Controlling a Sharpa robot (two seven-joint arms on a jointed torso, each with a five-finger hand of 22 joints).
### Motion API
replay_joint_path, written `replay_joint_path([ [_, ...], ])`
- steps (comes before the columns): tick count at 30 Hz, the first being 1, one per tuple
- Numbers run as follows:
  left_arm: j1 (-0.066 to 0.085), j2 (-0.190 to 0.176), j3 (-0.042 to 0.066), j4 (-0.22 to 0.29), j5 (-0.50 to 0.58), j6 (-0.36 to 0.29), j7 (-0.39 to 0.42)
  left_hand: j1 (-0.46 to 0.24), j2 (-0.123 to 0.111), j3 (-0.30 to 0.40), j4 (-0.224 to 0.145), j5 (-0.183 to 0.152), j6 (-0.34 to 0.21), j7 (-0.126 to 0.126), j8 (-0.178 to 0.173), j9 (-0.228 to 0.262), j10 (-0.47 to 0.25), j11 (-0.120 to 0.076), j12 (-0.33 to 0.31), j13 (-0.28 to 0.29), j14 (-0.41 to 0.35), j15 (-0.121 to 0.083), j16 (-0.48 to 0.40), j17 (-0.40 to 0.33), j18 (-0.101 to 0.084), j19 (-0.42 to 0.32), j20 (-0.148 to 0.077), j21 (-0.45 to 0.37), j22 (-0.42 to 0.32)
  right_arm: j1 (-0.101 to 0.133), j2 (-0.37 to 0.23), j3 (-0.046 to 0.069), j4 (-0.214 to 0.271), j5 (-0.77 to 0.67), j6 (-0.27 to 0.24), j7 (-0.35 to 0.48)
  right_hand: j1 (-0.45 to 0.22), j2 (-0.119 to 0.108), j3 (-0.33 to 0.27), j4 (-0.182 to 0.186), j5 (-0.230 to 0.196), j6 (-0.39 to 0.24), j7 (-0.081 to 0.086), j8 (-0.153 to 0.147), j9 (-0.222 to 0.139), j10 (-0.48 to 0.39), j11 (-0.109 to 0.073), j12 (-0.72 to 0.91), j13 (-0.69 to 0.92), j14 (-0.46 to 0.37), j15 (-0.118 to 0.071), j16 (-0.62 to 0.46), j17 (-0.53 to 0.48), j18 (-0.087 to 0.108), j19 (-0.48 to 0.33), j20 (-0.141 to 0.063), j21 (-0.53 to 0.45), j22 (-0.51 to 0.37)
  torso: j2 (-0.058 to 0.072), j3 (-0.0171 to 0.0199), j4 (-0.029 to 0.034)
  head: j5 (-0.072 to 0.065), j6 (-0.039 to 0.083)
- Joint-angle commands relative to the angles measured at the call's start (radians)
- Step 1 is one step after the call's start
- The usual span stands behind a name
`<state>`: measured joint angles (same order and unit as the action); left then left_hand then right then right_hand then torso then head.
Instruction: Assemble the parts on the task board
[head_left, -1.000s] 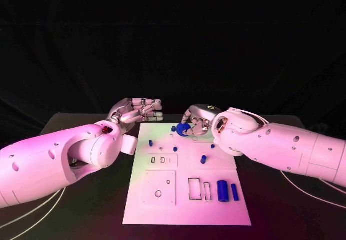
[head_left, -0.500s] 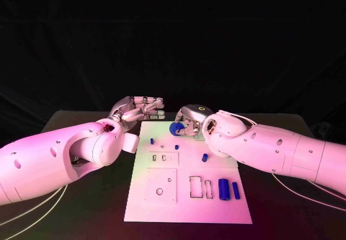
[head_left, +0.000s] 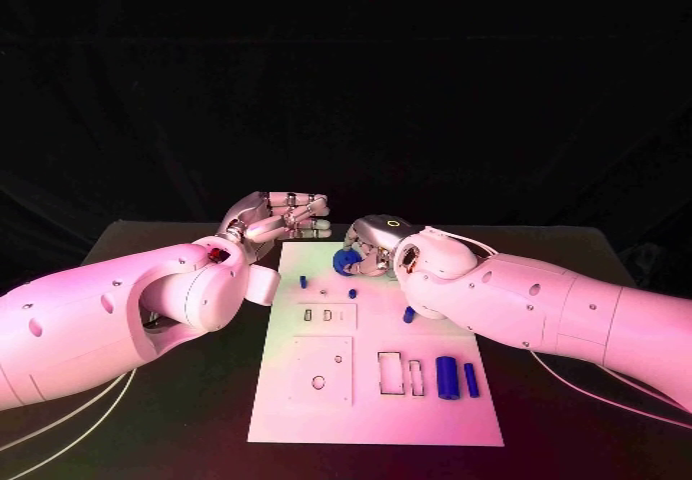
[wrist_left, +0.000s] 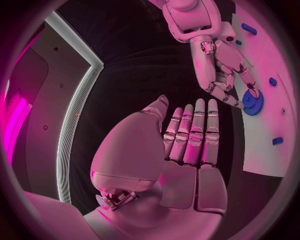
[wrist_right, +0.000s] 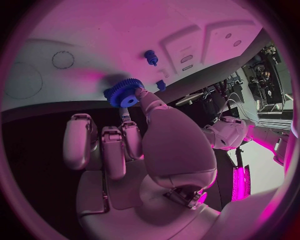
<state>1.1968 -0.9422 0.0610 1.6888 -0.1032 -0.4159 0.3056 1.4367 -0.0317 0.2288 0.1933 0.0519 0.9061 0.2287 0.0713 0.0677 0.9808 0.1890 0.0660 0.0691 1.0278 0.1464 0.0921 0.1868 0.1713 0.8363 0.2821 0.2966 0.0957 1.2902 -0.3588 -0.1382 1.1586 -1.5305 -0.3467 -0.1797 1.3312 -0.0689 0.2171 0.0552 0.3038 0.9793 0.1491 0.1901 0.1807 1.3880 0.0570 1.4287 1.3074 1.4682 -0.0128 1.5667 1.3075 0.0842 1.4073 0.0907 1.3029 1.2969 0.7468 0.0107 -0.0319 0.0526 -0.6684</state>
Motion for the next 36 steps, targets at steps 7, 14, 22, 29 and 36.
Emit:
replay_joint_path([
  [7,0.001,0.004,0.001,0.003,0.003,0.015,0.006,-0.005,-0.001,-0.001,-0.004,0.0,-0.003,0.005,-0.005,-0.001,-0.003,0.0,0.0,-0.001,-0.005,0.003,-0.004,0.001,0.012,-0.008,-0.003,-0.005,-0.002,-0.013,0.018,-0.001,-0.027,-0.01,0.007,0.0,-0.007,-0.002,0.008,-0.003,-0.007,0.01,-0.011,-0.005,0.0,-0.005,-0.002,-0.007,0.036,0.103,-0.004,0.004,0.263,-0.01,0.002,-0.003,-0.001,-0.004,0.0,-0.0006,0.001,-0.002,0.008],
  [14,0.001,0.004,0.001,0.002,0.003,0.015,0.006,-0.005,-0.001,-0.001,-0.004,0.0,-0.003,0.005,-0.005,-0.001,-0.003,0.0,0.001,-0.001,-0.005,0.003,-0.004,0.001,0.012,-0.008,-0.003,-0.005,-0.002,-0.017,0.029,-0.001,-0.046,-0.004,0.002,0.003,-0.01,-0.007,0.011,-0.004,-0.012,0.003,-0.008,-0.01,-0.003,-0.012,0.001,-0.013,0.029,0.103,-0.002,0.004,0.263,-0.009,0.0,-0.001,-0.005,-0.006,0.0,-0.0002,0.0001,-0.003,0.008],
  [22,0.001,0.003,0.001,0.002,0.003,0.015,0.005,-0.005,-0.001,-0.001,-0.004,0.0,-0.003,0.005,-0.005,-0.001,-0.003,0.0,0.001,-0.001,-0.005,0.003,-0.004,0.001,0.012,-0.008,-0.003,-0.005,-0.002,-0.019,0.035,-0.001,-0.057,0.001,-0.009,0.009,-0.03,-0.027,0.016,-0.002,-0.044,-0.075,0.018,-0.065,-0.027,-0.069,0.024,-0.061,-0.032,0.103,0.017,0.004,0.263,-0.006,-0.012,0.013,-0.024,-0.02,0.0,-0.0003,0.0007,-0.003,0.008],
  [29,0.001,0.002,0.001,0.001,0.003,0.014,0.005,-0.005,-0.001,-0.001,-0.004,0.0,-0.003,0.005,-0.005,-0.001,-0.003,0.0,0.001,-0.001,-0.005,0.003,-0.004,0.001,0.012,-0.008,-0.003,-0.005,-0.002,-0.019,0.033,-0.001,-0.056,0.009,0.02,0.013,-0.045,-0.035,0.005,0.004,-0.022,-0.087,0.026,-0.083,-0.033,-0.087,0.032,-0.078,-0.052,0.103,0.025,0.004,0.263,-0.004,-0.016,0.023,-0.032,-0.024,0.0,-0.0001,0.0002,0.0,0.008],
  [36,0.001,0.0,0.001,0.001,0.003,0.013,0.004,-0.005,-0.002,-0.001,-0.005,0.0,-0.003,0.005,-0.005,-0.001,-0.003,0.0,0.001,-0.001,-0.006,0.003,-0.005,0.001,0.012,-0.008,-0.002,-0.005,-0.002,-0.019,0.022,-0.001,-0.051,0.02,0.033,0.014,-0.067,-0.037,-0.007,0.017,-0.014,-0.072,0.023,-0.081,-0.032,-0.08,0.031,-0.073,-0.045,0.103,0.025,0.004,0.263,-0.004,-0.015,0.025,-0.031,-0.021,0.0,-0.0002,-0.0006,0.002,0.007],
])
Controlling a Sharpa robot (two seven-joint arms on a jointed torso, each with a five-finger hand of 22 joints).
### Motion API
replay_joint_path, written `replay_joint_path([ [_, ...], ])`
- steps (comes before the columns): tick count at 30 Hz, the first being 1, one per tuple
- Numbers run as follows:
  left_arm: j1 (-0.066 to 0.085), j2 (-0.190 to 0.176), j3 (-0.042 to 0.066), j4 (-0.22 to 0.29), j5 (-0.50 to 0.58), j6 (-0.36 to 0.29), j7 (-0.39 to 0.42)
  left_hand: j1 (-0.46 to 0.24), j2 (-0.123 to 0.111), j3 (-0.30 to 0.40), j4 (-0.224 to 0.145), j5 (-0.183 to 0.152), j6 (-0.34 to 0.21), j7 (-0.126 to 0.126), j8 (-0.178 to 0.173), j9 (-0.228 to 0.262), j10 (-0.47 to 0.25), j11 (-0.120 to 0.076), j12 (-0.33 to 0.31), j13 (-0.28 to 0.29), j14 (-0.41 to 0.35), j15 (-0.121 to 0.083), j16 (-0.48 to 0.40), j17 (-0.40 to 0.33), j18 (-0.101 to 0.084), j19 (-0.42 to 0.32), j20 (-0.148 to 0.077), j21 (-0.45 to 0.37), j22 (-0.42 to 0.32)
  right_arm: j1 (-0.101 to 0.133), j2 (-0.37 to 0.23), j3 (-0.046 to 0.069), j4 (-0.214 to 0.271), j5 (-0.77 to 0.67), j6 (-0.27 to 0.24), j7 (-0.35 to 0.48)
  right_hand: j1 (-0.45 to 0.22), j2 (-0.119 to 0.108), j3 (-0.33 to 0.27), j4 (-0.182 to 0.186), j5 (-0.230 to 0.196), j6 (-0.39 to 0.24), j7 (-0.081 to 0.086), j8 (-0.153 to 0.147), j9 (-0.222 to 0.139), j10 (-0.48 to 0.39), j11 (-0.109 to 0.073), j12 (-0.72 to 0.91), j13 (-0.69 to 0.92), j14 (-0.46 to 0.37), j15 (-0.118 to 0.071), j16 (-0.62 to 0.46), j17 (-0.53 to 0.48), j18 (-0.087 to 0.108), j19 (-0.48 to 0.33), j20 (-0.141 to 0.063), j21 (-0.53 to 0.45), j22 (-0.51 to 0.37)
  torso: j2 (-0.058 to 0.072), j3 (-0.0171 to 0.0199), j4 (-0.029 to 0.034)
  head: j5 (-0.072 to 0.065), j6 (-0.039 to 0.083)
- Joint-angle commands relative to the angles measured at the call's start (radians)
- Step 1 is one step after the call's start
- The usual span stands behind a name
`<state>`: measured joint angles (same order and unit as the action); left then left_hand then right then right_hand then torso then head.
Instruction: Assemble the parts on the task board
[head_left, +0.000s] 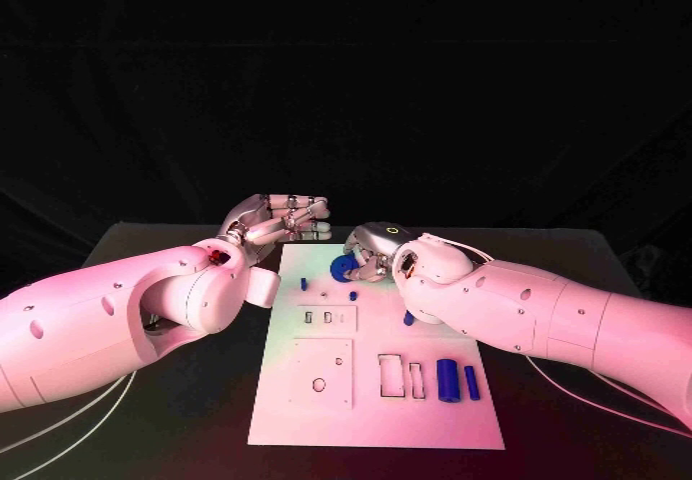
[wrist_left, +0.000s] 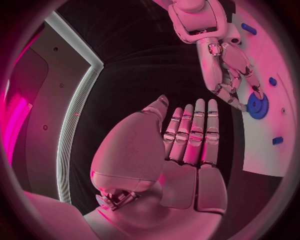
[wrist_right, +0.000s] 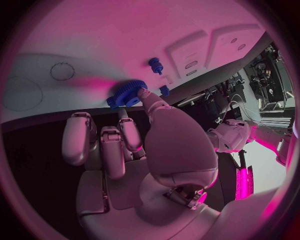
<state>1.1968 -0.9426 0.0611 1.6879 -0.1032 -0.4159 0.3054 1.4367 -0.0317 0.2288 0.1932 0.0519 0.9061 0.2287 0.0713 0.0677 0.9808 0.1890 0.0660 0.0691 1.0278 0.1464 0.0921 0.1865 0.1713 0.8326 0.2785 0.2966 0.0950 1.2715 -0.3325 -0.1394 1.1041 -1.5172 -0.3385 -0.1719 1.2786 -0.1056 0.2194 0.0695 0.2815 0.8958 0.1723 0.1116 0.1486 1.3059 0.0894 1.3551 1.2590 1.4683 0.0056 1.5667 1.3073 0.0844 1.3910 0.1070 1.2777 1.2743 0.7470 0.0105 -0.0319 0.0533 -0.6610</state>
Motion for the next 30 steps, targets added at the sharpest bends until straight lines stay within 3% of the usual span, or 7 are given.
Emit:
replay_joint_path([
  [1,0.001,0.0,0.001,0.002,0.003,0.013,0.005,-0.005,-0.002,-0.001,-0.005,0.0,-0.003,0.005,-0.005,-0.001,-0.003,0.0,0.001,-0.001,-0.006,0.003,-0.005,0.001,0.012,-0.005,0.001,-0.005,-0.002,0.0,-0.006,0.0,0.005,0.011,0.027,0.007,-0.021,0.001,-0.012,0.007,0.013,0.015,0.0,-0.002,0.001,0.006,-0.002,0.003,0.006,0.103,0.007,0.004,0.263,-0.004,0.002,0.009,-0.005,0.003,0.0,0.0001,-0.0005,0.001,-0.001],
  [10,0.001,-0.001,0.001,-0.001,0.003,0.01,-0.001,-0.005,-0.002,-0.001,-0.005,0.0,-0.004,0.006,-0.005,-0.001,-0.004,0.0,0.0,-0.001,-0.006,0.003,-0.006,0.002,0.012,-0.005,0.001,-0.005,-0.002,0.0,-0.018,0.0,0.008,0.042,0.039,0.013,-0.106,0.014,-0.04,0.066,0.056,0.033,-0.006,-0.004,0.0,0.019,-0.006,0.014,0.021,0.103,0.003,0.004,0.263,-0.004,0.004,0.006,-0.007,0.007,0.0,0.0005,-0.0011,0.001,-0.002],
  [15,0.001,0.001,0.001,-0.003,0.003,0.01,-0.005,-0.004,-0.002,0.0,-0.006,0.0,-0.004,0.006,-0.006,-0.001,-0.005,0.0,0.0,-0.001,-0.006,0.003,-0.006,0.002,0.012,-0.005,0.001,-0.006,-0.002,0.0,-0.02,0.0,0.004,0.049,0.036,0.014,-0.111,0.012,-0.044,0.069,0.053,0.034,-0.006,-0.005,0.0,0.018,-0.006,0.014,0.021,0.103,0.003,0.004,0.263,-0.004,0.004,0.006,-0.006,0.008,0.0,0.0008,0.0008,0.001,-0.003],
  [30,0.001,0.001,0.001,-0.006,0.003,0.01,-0.009,-0.003,-0.002,0.0,-0.007,0.0,-0.005,0.006,-0.006,-0.001,-0.006,0.001,0.0,-0.001,-0.007,0.003,-0.007,0.002,0.012,-0.006,0.002,-0.006,-0.002,0.0,-0.044,0.0,0.024,0.052,0.045,0.012,-0.12,0.015,-0.047,0.076,0.058,0.039,-0.008,-0.005,0.0,0.03,-0.007,0.024,0.034,0.103,0.003,0.004,0.263,-0.006,0.008,0.005,-0.001,0.014,0.0,0.0006,-0.0018,0.002,-0.005],
])
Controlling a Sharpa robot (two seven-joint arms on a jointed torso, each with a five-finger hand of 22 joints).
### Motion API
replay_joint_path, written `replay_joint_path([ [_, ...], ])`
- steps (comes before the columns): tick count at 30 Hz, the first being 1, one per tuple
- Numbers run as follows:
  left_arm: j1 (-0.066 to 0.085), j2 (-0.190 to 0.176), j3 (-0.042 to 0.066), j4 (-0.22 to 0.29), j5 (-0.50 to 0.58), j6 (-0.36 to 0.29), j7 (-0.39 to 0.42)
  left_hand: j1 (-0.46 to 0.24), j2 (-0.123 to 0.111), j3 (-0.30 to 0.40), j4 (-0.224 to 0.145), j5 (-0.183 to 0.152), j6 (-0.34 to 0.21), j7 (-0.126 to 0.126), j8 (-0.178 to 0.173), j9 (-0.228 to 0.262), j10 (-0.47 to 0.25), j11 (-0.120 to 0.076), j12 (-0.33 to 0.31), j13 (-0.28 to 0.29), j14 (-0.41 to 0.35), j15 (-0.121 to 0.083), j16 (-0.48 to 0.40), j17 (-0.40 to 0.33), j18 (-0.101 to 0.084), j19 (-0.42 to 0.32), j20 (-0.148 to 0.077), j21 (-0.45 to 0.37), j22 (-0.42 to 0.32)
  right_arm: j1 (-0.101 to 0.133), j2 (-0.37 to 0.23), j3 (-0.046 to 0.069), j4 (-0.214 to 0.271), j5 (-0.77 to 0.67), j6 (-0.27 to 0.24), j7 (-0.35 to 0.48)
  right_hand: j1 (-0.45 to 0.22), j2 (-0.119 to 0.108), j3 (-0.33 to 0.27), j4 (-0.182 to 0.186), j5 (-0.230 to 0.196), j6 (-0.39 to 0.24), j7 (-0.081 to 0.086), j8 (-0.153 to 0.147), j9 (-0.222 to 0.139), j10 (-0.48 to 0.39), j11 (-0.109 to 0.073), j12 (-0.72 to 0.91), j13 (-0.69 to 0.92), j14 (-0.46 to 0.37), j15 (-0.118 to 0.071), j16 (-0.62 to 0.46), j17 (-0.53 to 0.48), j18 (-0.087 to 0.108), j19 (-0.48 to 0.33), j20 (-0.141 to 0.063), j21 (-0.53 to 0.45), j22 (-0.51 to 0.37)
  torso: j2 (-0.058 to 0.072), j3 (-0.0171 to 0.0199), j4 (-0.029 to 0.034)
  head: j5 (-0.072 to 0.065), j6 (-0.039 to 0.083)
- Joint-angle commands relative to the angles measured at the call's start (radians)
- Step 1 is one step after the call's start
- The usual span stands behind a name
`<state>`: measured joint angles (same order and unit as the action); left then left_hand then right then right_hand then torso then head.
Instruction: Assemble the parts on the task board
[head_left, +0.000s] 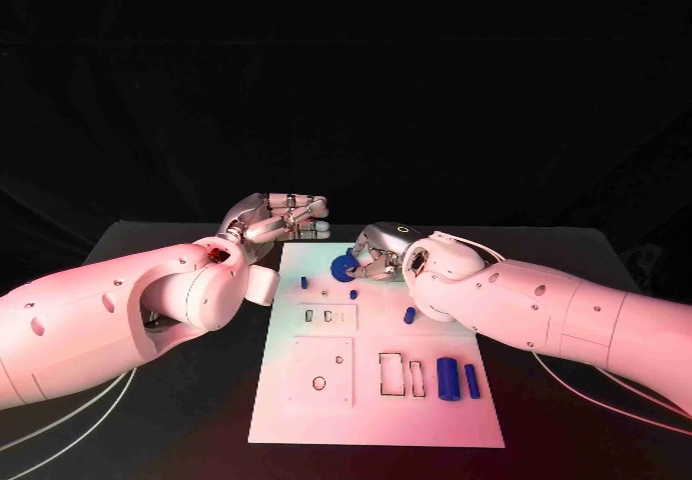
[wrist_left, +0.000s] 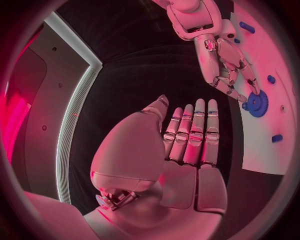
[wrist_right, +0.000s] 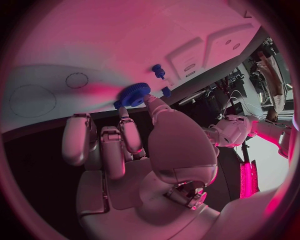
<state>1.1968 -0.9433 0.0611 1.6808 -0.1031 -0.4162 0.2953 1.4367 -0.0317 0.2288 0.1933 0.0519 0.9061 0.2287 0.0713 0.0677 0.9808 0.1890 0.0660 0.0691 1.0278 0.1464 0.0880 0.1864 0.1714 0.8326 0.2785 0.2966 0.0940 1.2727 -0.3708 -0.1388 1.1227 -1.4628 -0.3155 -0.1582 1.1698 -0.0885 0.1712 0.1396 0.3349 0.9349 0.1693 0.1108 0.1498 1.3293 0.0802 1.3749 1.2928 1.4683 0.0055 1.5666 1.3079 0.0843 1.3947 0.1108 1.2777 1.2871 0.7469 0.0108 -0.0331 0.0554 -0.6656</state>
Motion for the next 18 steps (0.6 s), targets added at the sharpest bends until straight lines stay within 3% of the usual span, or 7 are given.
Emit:
replay_joint_path([
  [1,0.001,0.001,0.001,0.0,0.003,0.011,0.002,-0.003,-0.002,0.0,-0.007,0.0,-0.005,0.006,-0.006,-0.001,-0.006,0.001,0.0,-0.001,-0.007,0.003,-0.003,0.002,0.012,-0.006,0.002,-0.006,-0.001,-0.001,-0.008,-0.001,0.007,-0.003,0.022,-0.003,-0.011,-0.002,0.001,0.006,0.004,0.0,-0.005,-0.004,-0.001,0.006,0.002,0.004,0.0,0.103,0.003,0.004,0.263,-0.006,0.004,0.002,-0.001,0.001,0.0,0.0004,-0.0005,0.0,0.0],
  [10,0.001,-0.001,0.001,-0.001,0.003,0.011,0.001,-0.003,-0.002,0.0,-0.007,0.0,-0.005,0.006,-0.006,-0.001,-0.006,0.001,0.0,-0.001,-0.007,0.003,-0.003,0.002,0.012,-0.006,0.002,-0.006,-0.001,-0.001,-0.033,-0.001,0.026,-0.008,-0.019,-0.006,-0.009,-0.002,0.002,0.006,0.01,0.003,-0.006,-0.003,-0.001,0.008,0.001,0.005,0.002,0.103,0.002,0.004,0.263,-0.006,0.006,0.001,0.001,0.004,0.0,0.0011,-0.0001,-0.002,0.0],
  [18,0.001,-0.004,0.001,-0.002,0.003,0.012,0.001,-0.003,-0.002,0.0,-0.007,0.0,-0.005,0.006,-0.006,-0.001,-0.006,0.001,0.0,-0.001,-0.007,0.003,-0.003,0.002,0.012,-0.006,0.002,-0.006,-0.001,0.007,-0.101,0.001,0.095,-0.009,-0.085,-0.003,-0.001,-0.001,0.004,0.001,0.018,0.008,-0.008,-0.003,0.0,0.009,-0.001,0.006,0.003,0.103,0.0,0.004,0.263,-0.007,0.007,0.0,0.003,0.006,-0.001,0.0006,-0.0021,-0.004,0.004],
])
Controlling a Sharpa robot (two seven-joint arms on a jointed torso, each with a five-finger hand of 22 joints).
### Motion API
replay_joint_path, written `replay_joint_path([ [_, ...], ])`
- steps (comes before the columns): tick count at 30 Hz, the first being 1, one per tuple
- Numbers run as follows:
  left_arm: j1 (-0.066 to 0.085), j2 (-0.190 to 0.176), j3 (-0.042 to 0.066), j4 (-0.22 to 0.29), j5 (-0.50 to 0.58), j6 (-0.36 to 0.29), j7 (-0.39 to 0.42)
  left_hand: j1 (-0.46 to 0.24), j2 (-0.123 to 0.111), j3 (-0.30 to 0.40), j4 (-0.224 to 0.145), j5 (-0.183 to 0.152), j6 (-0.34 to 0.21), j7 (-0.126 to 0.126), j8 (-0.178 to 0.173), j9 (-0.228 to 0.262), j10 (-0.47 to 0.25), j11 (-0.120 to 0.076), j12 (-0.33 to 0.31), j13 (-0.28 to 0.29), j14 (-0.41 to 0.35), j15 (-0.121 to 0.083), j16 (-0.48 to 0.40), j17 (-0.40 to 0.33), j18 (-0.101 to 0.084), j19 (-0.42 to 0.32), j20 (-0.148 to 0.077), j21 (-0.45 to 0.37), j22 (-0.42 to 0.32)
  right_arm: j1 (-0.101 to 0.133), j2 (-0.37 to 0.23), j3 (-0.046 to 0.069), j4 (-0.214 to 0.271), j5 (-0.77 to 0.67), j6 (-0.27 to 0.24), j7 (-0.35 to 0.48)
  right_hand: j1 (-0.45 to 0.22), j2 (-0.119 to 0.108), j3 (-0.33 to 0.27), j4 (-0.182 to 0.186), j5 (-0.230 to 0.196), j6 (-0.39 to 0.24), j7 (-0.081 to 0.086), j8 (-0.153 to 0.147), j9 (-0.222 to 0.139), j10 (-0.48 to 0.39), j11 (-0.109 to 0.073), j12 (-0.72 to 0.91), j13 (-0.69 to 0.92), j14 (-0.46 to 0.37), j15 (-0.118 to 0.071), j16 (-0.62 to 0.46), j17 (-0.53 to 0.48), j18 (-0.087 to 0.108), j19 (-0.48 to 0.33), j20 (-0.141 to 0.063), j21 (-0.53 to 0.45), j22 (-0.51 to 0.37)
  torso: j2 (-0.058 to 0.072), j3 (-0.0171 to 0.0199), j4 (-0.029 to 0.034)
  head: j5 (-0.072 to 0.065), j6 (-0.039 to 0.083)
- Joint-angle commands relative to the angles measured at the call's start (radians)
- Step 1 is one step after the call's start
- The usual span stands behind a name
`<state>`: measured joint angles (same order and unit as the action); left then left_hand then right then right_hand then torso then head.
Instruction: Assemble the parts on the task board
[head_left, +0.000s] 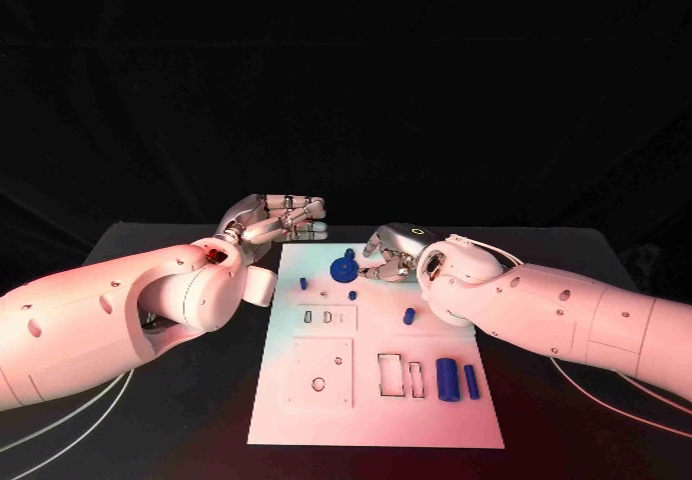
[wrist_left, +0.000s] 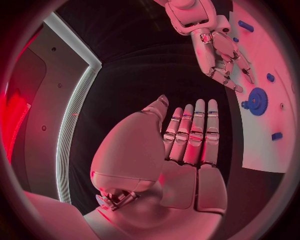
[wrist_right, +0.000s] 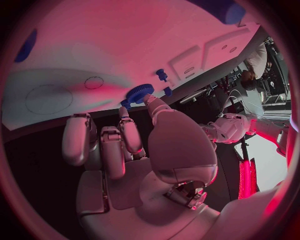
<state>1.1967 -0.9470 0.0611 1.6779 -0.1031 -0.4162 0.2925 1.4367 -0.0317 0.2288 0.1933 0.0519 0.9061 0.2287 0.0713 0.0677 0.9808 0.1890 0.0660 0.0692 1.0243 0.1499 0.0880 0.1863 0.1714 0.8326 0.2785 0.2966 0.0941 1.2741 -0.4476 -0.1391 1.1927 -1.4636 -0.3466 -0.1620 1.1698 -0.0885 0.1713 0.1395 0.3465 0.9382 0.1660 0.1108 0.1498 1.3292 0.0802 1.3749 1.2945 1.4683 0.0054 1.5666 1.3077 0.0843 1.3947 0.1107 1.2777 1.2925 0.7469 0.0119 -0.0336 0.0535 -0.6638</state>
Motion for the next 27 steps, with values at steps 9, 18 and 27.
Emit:
replay_joint_path([
  [9,0.001,-0.007,0.0,0.003,0.003,0.02,0.008,-0.002,-0.002,0.001,-0.009,0.0,-0.006,0.007,-0.006,-0.001,-0.007,0.001,-0.001,-0.002,-0.005,0.001,-0.005,0.002,0.012,-0.006,0.002,-0.007,-0.002,0.061,-0.237,0.005,0.149,0.22,0.009,0.173,0.099,-0.01,0.03,-0.065,-0.058,0.009,-0.004,-0.011,-0.003,-0.02,-0.002,-0.02,-0.028,0.102,-0.002,0.004,0.263,0.006,-0.027,-0.003,-0.056,-0.046,-0.012,-0.0012,-0.0157,-0.012,0.01],
  [18,0.001,-0.009,-0.001,0.001,0.003,0.025,0.01,-0.002,-0.002,0.001,-0.009,0.0,-0.006,0.007,-0.006,-0.001,-0.007,0.001,0.0,-0.002,-0.004,0.001,-0.005,0.002,0.012,-0.006,0.002,-0.007,-0.002,0.075,-0.408,0.009,0.178,0.325,0.062,0.305,0.142,-0.023,0.028,-0.1,-0.062,-0.001,-0.008,-0.022,-0.008,-0.028,-0.005,-0.03,-0.036,0.102,-0.004,0.004,0.263,0.008,-0.031,-0.004,-0.065,-0.049,-0.019,0.0038,-0.0303,-0.024,0.009],
  [27,0.0,-0.008,-0.002,-0.001,0.003,0.03,0.01,-0.002,-0.002,0.001,-0.009,0.0,-0.006,0.007,-0.006,-0.001,-0.007,0.001,0.0,-0.002,-0.004,0.001,-0.005,0.002,0.012,-0.006,0.002,-0.007,-0.002,0.037,-0.4,0.01,0.086,0.316,0.081,0.325,0.165,-0.025,0.026,-0.118,-0.05,-0.014,-0.005,-0.032,-0.012,-0.036,-0.004,-0.038,-0.044,0.102,-0.003,0.004,0.263,0.009,-0.036,-0.004,-0.077,-0.055,-0.018,0.0064,-0.031,-0.038,0.004],
])
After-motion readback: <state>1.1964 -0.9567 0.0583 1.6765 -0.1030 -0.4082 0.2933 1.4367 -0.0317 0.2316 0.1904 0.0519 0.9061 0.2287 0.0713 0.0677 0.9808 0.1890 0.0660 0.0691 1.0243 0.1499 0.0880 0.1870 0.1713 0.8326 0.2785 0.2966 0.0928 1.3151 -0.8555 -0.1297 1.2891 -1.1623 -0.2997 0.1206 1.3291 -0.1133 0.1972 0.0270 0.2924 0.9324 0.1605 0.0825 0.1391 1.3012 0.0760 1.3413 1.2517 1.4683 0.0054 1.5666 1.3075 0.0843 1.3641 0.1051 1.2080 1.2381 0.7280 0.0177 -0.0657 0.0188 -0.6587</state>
